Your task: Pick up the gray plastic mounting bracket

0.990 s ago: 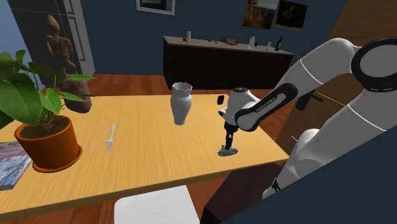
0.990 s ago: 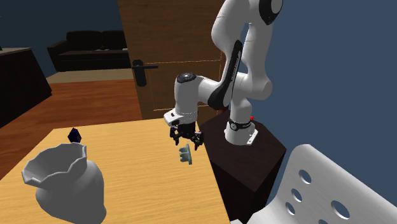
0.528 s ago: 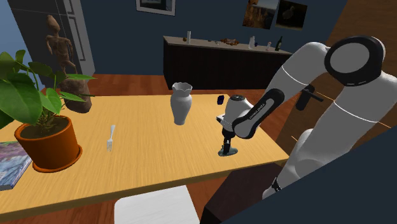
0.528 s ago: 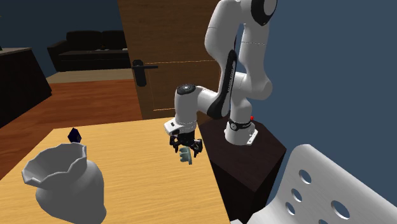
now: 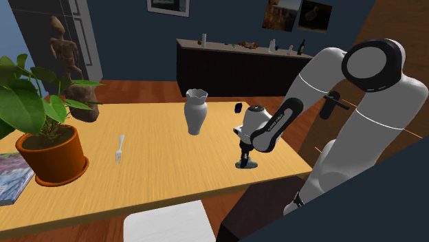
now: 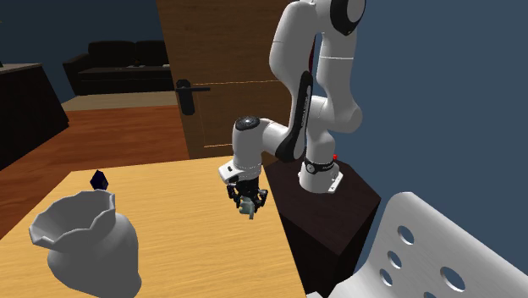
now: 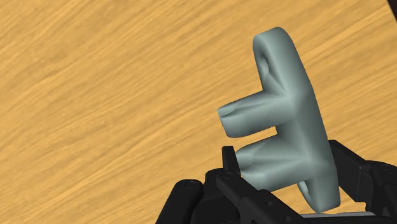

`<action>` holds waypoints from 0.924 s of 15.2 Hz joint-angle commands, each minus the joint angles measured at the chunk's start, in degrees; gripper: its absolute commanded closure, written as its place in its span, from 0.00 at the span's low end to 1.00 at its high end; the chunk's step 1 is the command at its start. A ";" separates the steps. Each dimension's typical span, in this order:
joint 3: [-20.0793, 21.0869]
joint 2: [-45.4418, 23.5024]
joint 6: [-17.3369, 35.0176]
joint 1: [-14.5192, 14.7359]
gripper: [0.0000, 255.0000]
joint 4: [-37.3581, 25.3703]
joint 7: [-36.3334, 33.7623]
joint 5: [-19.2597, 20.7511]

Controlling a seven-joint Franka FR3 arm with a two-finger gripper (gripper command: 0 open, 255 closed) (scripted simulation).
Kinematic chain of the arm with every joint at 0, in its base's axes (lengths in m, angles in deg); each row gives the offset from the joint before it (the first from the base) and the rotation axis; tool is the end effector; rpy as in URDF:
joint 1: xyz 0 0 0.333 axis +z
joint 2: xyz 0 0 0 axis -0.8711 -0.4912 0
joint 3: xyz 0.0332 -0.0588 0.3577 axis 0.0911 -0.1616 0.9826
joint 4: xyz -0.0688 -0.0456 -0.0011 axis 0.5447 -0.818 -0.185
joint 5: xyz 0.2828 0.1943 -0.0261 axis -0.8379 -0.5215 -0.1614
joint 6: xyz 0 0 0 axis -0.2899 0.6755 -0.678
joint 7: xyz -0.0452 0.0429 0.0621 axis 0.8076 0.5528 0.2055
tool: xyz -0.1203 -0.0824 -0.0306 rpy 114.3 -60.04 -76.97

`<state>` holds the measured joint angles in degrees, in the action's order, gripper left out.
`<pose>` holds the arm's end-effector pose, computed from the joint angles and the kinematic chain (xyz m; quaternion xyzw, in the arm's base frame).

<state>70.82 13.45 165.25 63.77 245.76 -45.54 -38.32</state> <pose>0.3301 -0.0577 0.2596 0.9668 0.2527 -0.0118 0.0352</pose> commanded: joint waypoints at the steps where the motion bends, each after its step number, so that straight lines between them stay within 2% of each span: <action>1: -0.01 -0.03 -0.03 -0.01 1.00 0.06 0.00 0.00; 5: 0.05 -0.05 -0.03 0.04 1.00 0.05 -0.09 -0.01; 14: 0.39 10.41 -10.56 -0.05 1.00 -0.03 0.54 -0.11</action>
<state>71.20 22.60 155.94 63.81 245.68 -45.13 -38.47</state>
